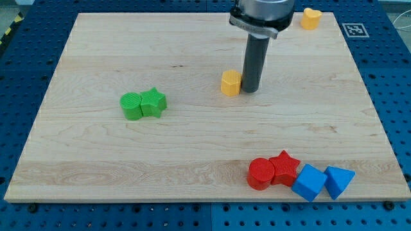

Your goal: Slide the yellow hexagon to the up

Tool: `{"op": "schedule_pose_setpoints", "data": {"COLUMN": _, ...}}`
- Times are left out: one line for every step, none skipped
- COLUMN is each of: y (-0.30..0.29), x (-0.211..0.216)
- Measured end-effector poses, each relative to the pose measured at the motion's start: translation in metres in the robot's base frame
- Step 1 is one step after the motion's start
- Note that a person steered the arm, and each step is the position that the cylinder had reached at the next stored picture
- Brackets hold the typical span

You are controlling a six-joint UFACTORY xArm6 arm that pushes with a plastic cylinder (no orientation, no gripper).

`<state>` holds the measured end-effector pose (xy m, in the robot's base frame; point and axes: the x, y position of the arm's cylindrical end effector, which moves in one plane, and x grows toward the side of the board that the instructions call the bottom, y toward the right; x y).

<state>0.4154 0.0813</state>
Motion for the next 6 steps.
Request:
{"op": "schedule_pose_setpoints", "data": {"y": 0.016, "x": 0.019}}
{"op": "schedule_pose_setpoints", "data": {"y": 0.015, "x": 0.062}}
{"op": "schedule_pose_setpoints", "data": {"y": -0.011, "x": 0.065}}
{"op": "schedule_pose_setpoints", "data": {"y": -0.038, "x": 0.035}}
{"op": "schedule_pose_setpoints", "data": {"y": -0.041, "x": 0.002}}
{"op": "schedule_pose_setpoints", "data": {"y": -0.039, "x": -0.034}}
